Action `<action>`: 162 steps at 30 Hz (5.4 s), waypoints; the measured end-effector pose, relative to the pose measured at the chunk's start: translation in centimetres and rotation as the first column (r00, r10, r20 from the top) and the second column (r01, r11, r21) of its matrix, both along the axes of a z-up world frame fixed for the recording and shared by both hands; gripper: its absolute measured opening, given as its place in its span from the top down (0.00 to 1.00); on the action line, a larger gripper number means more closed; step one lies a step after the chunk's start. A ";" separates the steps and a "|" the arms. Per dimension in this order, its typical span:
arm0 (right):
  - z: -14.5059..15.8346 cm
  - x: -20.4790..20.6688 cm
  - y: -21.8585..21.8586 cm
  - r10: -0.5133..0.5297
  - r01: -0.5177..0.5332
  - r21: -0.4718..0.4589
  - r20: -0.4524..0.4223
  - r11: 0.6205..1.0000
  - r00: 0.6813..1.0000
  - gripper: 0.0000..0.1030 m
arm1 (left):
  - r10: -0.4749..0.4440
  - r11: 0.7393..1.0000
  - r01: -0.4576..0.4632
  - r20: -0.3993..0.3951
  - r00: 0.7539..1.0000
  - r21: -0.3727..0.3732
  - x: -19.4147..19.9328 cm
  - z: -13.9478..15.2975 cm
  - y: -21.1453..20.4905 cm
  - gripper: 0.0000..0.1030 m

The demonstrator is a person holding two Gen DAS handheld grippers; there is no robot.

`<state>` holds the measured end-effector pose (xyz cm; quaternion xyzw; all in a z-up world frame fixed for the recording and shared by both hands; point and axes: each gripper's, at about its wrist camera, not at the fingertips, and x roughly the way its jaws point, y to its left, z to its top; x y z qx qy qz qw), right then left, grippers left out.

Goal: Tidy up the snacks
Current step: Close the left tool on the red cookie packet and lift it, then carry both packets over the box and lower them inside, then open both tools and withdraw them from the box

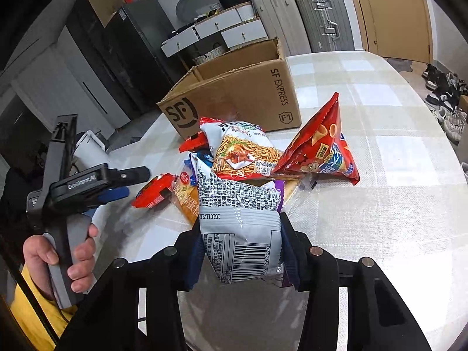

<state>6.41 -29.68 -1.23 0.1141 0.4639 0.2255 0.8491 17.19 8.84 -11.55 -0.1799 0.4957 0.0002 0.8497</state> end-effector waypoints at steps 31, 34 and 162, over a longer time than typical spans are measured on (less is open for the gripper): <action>0.4 -0.5 -0.9 -0.029 0.029 0.010 0.018 1.000 0.999 0.55 | -0.082 0.993 0.078 0.040 0.996 0.094 -2.4 0.6 1.4 0.57; 0.8 -0.7 -1.0 -0.033 0.032 0.023 0.032 0.999 0.999 0.55 | -0.091 0.989 0.082 0.073 0.993 0.121 -3.3 1.6 1.4 0.57; 5.5 25.4 3.5 -0.047 0.060 0.130 -0.101 0.990 0.994 0.50 | -0.319 0.936 0.299 0.089 0.944 0.186 19.4 8.0 -6.6 0.23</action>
